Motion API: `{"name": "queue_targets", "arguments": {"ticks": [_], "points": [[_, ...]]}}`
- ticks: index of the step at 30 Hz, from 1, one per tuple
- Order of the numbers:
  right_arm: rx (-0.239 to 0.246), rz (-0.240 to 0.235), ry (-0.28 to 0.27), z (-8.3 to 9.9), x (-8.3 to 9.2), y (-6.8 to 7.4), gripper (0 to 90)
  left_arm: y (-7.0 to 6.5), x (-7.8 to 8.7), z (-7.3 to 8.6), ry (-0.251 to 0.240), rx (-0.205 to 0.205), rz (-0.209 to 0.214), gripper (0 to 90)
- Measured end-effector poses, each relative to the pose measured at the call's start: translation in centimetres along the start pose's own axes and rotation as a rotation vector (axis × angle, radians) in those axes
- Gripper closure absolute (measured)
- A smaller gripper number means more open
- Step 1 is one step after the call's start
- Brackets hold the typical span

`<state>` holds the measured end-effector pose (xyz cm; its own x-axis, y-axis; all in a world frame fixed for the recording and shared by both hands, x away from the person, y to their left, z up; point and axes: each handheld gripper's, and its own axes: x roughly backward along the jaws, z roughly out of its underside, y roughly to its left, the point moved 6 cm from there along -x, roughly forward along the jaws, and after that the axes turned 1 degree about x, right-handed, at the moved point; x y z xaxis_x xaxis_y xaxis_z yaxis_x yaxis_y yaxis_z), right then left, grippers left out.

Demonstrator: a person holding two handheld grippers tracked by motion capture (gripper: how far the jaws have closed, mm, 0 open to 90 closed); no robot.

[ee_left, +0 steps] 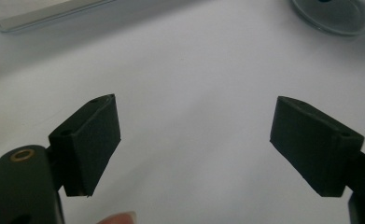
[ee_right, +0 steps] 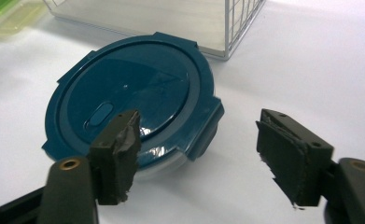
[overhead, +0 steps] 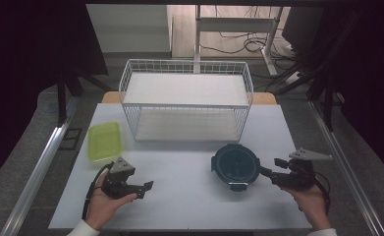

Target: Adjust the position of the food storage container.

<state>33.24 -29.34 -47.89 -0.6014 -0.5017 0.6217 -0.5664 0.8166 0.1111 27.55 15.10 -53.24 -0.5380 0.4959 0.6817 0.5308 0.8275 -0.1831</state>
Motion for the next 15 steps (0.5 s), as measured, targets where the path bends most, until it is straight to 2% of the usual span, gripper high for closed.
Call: {"name": "queue_targets", "arguments": {"ticks": [6, 12, 15], "points": [[-0.017, 0.008, 0.017, -1.5, -0.6, -0.7, 39.4, -0.1, 0.0, 0.1, 0.003, -0.003, -0.005, 15.9], [-0.035, 0.017, 0.036, -3.7, -2.4, -2.1, 48.2, 0.0, -0.4, 0.2, 0.016, -0.001, -0.007, 15.7], [-0.025, 0.027, 0.061, -4.2, -3.4, -2.6, 50.8, 0.1, -0.5, 0.3, 0.020, 0.003, -0.012, 15.6]]}}
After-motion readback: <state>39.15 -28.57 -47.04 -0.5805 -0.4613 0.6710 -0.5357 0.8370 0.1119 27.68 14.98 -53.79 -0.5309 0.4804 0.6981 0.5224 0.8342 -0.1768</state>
